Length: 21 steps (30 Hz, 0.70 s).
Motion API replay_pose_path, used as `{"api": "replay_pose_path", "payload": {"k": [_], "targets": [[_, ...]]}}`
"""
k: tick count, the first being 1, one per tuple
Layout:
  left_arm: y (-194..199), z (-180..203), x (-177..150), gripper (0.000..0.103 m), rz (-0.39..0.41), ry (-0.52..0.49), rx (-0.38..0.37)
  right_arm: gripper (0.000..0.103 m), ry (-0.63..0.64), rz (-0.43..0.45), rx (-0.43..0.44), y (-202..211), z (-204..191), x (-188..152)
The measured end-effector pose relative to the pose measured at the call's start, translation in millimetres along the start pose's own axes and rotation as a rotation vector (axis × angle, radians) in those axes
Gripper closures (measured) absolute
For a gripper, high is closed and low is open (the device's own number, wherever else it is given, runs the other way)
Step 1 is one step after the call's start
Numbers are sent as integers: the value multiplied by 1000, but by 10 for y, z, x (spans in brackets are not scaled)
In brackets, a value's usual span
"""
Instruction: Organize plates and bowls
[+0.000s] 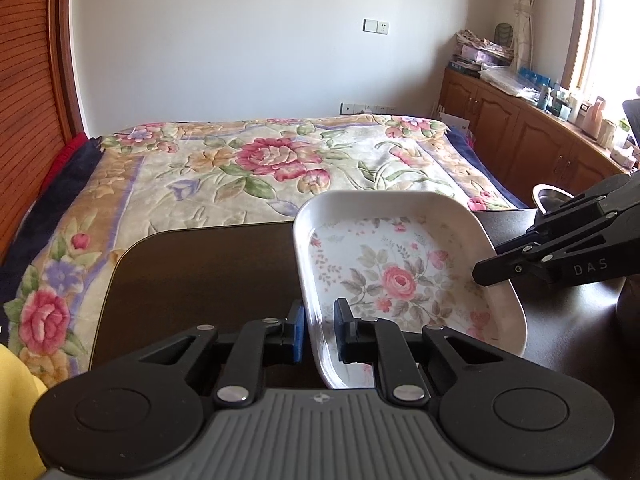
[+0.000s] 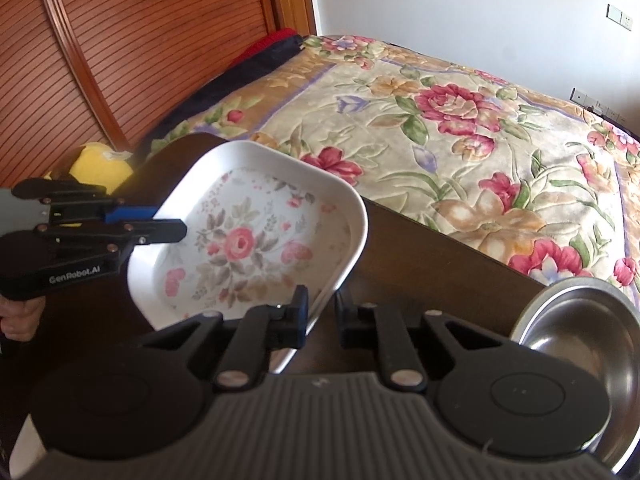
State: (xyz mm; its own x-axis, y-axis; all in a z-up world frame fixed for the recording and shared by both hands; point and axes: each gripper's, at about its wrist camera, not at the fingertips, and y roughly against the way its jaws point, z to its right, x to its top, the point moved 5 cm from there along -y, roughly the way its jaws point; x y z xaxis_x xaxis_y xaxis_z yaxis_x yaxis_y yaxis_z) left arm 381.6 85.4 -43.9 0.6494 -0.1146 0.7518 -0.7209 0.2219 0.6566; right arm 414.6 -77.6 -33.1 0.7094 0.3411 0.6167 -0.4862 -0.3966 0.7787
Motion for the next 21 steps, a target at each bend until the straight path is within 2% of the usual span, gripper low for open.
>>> {"api": "replay_pose_path", "payload": {"k": [3,21], "targets": [[68,4,-46,95,0,5,5,90,-14,21,6,65,-12,-22],[639,160,-161,96,61,15,11,93,-38,102,20,487,-230,-172]]}}
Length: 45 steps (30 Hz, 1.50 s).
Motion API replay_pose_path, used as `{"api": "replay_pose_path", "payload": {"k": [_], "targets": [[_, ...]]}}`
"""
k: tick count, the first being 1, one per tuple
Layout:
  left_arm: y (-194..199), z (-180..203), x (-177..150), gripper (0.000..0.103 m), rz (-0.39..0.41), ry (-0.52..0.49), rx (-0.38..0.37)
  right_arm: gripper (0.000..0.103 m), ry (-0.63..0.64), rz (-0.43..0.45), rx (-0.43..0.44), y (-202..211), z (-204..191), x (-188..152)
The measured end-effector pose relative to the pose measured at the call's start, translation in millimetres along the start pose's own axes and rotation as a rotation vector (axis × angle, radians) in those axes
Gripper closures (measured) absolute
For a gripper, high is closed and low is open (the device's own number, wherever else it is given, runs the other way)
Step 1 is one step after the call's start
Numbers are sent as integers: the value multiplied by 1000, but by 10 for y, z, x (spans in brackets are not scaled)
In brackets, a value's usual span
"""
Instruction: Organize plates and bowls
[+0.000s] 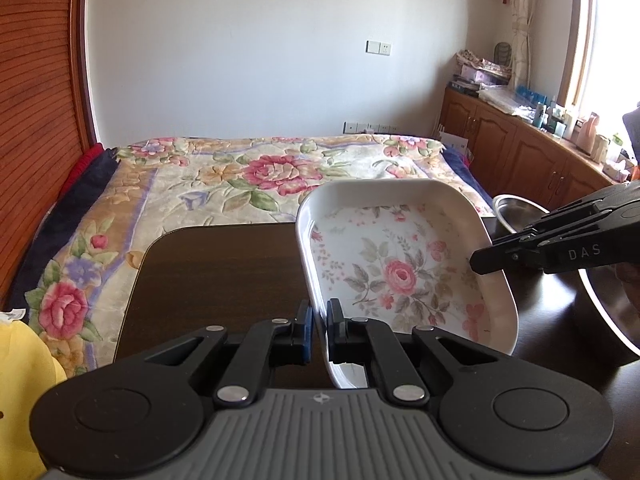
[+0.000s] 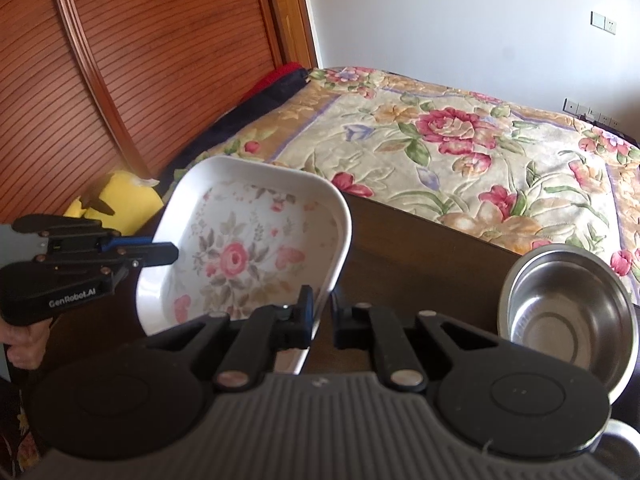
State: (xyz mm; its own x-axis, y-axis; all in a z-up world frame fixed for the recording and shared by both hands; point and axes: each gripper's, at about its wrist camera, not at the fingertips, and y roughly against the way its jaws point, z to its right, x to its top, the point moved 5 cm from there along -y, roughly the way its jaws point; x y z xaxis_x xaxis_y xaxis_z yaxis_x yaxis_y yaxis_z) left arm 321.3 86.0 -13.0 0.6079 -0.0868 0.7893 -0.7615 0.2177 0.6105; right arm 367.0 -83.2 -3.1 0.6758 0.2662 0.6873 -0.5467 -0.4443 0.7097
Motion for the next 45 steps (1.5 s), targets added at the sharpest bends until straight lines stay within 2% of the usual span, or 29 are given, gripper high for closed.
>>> {"api": "replay_pose_path", "payload": {"k": [14,29,45], "targets": [[539,249,-299,96,6,-10,-22,93,64,7,-2,474,-288,-337],[963,483,-576,96,27,-38,-36,93,70,29,19,849,-461,-651],[1192,519,-942,96,-10,-6,-28,93,87,9,66,900,-704,-991]]}}
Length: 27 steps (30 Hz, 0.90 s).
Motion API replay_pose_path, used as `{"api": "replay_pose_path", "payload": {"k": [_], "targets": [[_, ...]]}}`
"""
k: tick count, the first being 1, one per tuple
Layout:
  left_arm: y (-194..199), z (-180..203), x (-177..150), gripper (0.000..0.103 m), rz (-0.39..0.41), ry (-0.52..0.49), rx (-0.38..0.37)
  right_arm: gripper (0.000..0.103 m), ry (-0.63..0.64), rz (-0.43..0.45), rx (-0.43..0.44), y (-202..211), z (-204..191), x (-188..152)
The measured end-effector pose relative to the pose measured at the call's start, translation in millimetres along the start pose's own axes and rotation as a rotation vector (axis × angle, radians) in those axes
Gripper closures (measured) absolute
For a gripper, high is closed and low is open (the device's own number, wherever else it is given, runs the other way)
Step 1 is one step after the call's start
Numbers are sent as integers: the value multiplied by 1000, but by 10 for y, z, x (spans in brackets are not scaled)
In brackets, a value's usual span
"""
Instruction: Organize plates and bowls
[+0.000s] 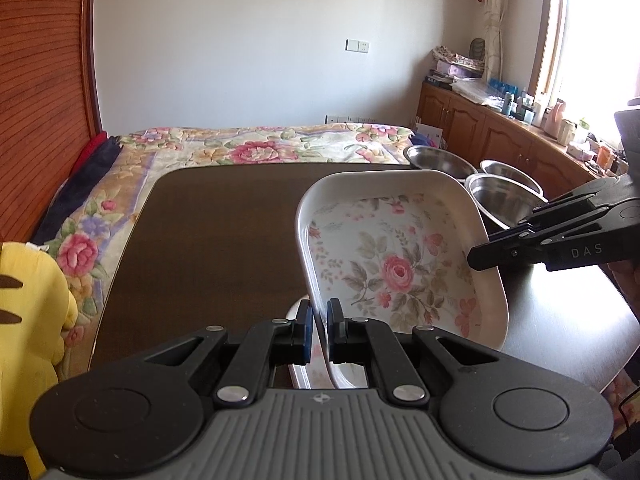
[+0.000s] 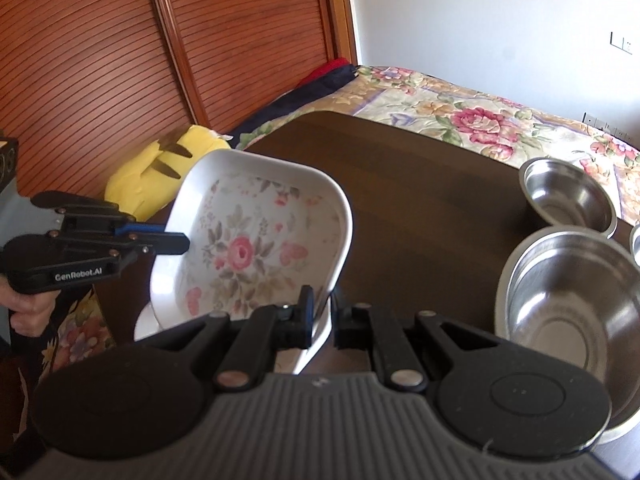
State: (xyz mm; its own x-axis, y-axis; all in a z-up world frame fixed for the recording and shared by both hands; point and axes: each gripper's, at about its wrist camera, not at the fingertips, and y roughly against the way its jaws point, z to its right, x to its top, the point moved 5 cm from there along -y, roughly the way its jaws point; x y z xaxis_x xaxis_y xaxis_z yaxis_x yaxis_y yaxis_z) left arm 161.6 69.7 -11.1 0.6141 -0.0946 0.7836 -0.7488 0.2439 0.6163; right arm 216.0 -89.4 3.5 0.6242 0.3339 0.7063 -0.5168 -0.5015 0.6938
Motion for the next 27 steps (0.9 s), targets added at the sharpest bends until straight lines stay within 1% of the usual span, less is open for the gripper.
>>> {"api": "replay_pose_path", "payload": {"k": [7,14,27], "targets": [[-11,-55,-133,96,-36,12,8,92,45,2,9,14,-123,-123],[13,-66,-137,96,-32,7,15,92,51,3,17,17,-111,-163],[-74,-80,-200,95,-55,7,26,89,60,2,14,-17,-153,-226]]}}
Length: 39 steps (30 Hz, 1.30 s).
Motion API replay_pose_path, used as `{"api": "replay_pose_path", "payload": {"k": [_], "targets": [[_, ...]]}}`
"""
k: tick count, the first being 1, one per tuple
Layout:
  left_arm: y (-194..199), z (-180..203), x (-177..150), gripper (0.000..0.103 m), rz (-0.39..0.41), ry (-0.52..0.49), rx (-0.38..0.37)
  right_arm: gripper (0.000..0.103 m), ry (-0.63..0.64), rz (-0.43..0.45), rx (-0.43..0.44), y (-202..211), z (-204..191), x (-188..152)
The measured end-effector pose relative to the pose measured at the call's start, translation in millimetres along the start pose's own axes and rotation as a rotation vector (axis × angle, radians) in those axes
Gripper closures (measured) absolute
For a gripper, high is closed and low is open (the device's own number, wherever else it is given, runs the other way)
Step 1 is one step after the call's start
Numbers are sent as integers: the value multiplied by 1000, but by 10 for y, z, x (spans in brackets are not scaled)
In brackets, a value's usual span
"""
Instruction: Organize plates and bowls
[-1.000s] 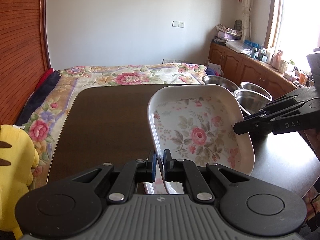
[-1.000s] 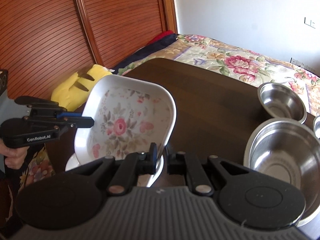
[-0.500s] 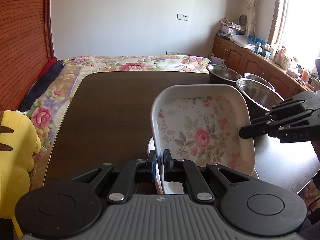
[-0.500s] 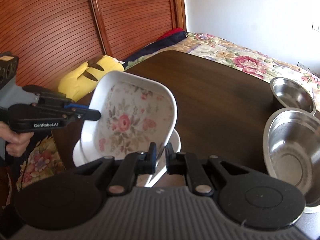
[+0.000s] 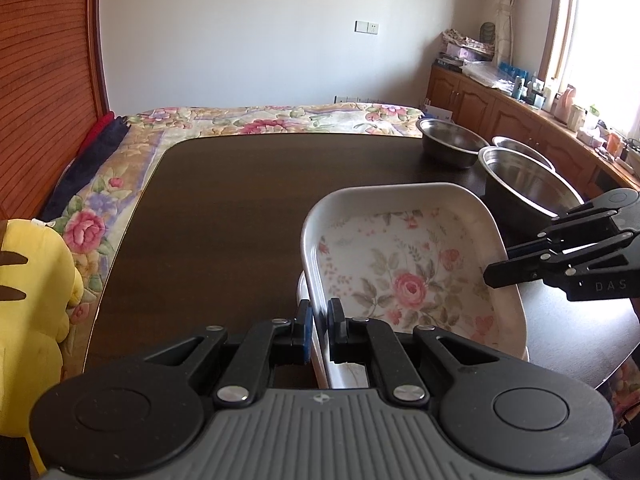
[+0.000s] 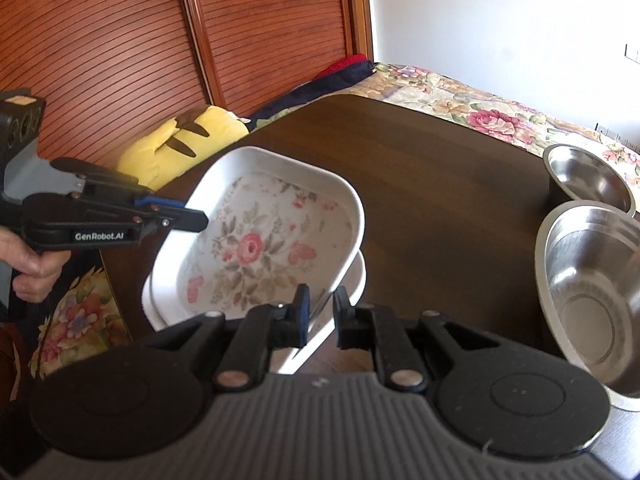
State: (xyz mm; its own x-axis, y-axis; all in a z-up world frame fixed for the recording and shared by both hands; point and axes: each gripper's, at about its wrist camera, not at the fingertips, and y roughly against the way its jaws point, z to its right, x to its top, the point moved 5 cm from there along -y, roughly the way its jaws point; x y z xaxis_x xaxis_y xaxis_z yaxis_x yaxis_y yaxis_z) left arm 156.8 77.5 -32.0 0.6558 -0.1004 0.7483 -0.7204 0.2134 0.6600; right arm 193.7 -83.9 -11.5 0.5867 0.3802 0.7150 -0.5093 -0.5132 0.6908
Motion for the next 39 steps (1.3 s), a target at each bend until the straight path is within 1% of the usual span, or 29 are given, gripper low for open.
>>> {"api": "replay_pose_path", "payload": {"k": [6,15,28,32,39], "targets": [[-50,-9,-18,94,-11,-1,9,86,7,-2,-5,-17,-36,-17],[-89,36,-14,94,-5,-20,31,84,28,10,-20,-13,-68,-23],[-142,26,-13,94,-12,-6,24,83,-2,19,-24,-21,-64,1],[-138,-11,0,93,-8,4,22,83,2,35,-28,-15,-61,15],[-85,9,98,92,20,-5,48,83,-19,80,-36,50,33,26]]}}
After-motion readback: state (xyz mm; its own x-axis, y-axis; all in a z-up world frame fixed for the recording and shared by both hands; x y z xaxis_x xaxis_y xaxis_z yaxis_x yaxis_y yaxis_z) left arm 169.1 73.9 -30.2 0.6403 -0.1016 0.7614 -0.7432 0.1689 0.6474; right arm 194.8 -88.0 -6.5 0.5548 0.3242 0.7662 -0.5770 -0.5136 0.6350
